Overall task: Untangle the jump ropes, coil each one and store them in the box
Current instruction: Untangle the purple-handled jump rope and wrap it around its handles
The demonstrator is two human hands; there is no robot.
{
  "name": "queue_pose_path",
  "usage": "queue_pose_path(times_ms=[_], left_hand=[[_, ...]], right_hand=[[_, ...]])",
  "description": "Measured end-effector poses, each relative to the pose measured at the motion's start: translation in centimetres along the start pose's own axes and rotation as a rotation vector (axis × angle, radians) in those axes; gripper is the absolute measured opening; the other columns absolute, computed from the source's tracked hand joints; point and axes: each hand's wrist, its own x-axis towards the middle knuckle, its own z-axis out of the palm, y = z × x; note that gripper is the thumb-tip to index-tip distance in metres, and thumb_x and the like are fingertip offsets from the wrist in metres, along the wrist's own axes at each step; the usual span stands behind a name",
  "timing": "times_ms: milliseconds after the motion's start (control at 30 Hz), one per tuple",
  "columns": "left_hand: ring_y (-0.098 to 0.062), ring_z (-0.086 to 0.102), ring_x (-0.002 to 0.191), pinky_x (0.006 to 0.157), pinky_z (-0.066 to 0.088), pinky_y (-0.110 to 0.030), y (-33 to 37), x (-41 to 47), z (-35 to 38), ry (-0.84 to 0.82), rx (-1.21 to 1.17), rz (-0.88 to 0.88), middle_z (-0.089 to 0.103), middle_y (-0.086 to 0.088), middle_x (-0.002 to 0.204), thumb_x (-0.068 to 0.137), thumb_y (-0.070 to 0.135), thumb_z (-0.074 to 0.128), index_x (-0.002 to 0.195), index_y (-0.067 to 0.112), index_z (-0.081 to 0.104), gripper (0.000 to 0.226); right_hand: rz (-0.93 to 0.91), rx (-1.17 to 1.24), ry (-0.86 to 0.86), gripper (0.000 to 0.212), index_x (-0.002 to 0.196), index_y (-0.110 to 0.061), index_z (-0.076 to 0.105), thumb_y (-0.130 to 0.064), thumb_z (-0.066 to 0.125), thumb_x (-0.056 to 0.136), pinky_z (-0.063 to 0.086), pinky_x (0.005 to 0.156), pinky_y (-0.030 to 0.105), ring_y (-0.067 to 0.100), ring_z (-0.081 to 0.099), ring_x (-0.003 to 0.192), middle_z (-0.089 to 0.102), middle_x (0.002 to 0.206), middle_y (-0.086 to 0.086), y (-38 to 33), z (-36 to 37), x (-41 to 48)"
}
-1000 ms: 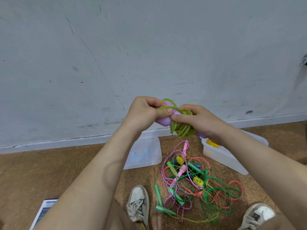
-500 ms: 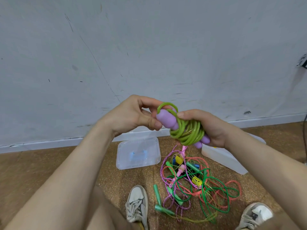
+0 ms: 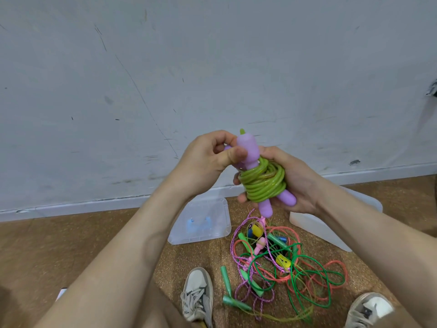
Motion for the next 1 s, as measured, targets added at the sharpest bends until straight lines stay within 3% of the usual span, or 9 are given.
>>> queue_pose_path(times_ms=[133,233,300,400,567,633,733,867,1000], left_hand=[[-0.025,0.053,0.075,0.076,0.039,-0.038,-0.2,0.1,0.8,0.068,-0.035,-0.039,0.062,-0.035,0.088,0.059,0.061,0.069,0.072,0.024,0.067,0.039],[-0.024,0.053,0.074,0.074,0.037,-0.036,-0.3,0.3,1.3,0.065,-0.01,-0.097,0.068,-0.026,0.084,0.062,0.061,0.067,0.074,0.021,0.067,0.041],[-0.02,0.053,0.072,0.073,0.038,-0.033,-0.4,0.6,1.7,0.093,0.018,-0.133,0.071,-0.018,0.079,0.071,0.058,0.067,0.077,0.015,0.067,0.044],[-0.016,0.057,0.065,0.069,0.041,-0.031,-0.5,1.0,2.5,0.155,0.043,-0.16,0.069,-0.012,0.068,0.085,0.049,0.064,0.076,0.004,0.066,0.045],[-0.01,0.059,0.059,0.062,0.044,-0.016,-0.3,1.2,3.1,0.075,0.005,-0.225,0.067,-0.009,0.065,0.084,0.035,0.069,0.077,0.0,0.067,0.036],[-0.01,0.06,0.061,0.062,0.044,-0.015,-0.1,1.3,2.6,0.014,0.006,-0.225,0.069,-0.016,0.072,0.083,0.019,0.072,0.084,0.0,0.066,0.02],[-0.018,0.062,0.066,0.074,0.054,-0.036,-0.1,1.1,2.6,0.017,0.022,-0.188,0.067,-0.028,0.079,0.08,0.001,0.072,0.082,0.009,0.065,0.01],[-0.004,0.039,0.044,0.052,0.036,-0.022,0.0,0.9,3.3,0.178,0.076,-0.127,0.043,0.012,0.043,0.074,0.002,0.077,0.077,0.015,0.065,0.018],[-0.001,0.047,0.055,0.06,0.04,-0.024,0.0,0.7,3.9,0.295,0.316,0.054,0.048,0.011,0.06,0.073,0.013,0.078,0.092,0.022,0.073,0.022]], right_hand=[[-0.161,-0.109,0.149,0.034,0.119,-0.009,0.056,-0.03,0.053,0.092,0.049,0.068,0.04,0.033,0.064,0.078,0.064,0.096,0.021,-0.7,0.0,-0.2],[-0.307,-0.451,0.36,0.013,0.101,-0.012,0.06,-0.019,0.051,0.095,0.037,0.054,0.025,0.018,0.051,0.065,0.054,0.079,0.013,-1.4,-0.2,-0.6],[-0.331,-0.552,0.378,0.01,0.099,-0.013,0.06,-0.017,0.055,0.092,0.033,0.045,0.021,0.011,0.046,0.052,0.052,0.07,0.006,-1.7,-0.1,-1.1],[-0.322,-0.619,0.359,0.029,0.105,-0.019,0.063,-0.027,0.076,0.08,0.044,0.055,0.023,0.014,0.063,0.068,0.067,0.086,0.002,-1.3,0.3,-1.3],[-0.317,-0.512,0.443,0.015,0.099,-0.009,0.069,-0.009,0.07,0.084,0.04,0.044,0.014,0.004,0.057,0.053,0.064,0.082,0.01,-0.7,-0.2,-1.0],[-0.33,-0.499,0.459,0.011,0.094,-0.009,0.071,-0.008,0.068,0.083,0.043,0.051,0.016,0.006,0.058,0.059,0.064,0.083,0.011,-0.8,-0.5,-1.0],[-0.312,-0.464,0.446,0.014,0.095,-0.005,0.072,-0.007,0.064,0.084,0.045,0.055,0.022,0.013,0.057,0.065,0.063,0.084,0.014,-0.7,-0.8,-1.1],[-0.34,-0.373,0.412,0.016,0.097,0.004,0.068,0.003,0.055,0.087,0.041,0.043,0.015,0.007,0.054,0.051,0.06,0.076,0.013,-0.6,-0.5,-1.3],[-0.351,-0.296,0.421,0.019,0.1,0.002,0.067,0.005,0.054,0.087,0.037,0.037,0.014,0.005,0.054,0.044,0.06,0.068,0.008,-0.6,-0.3,-1.3]])
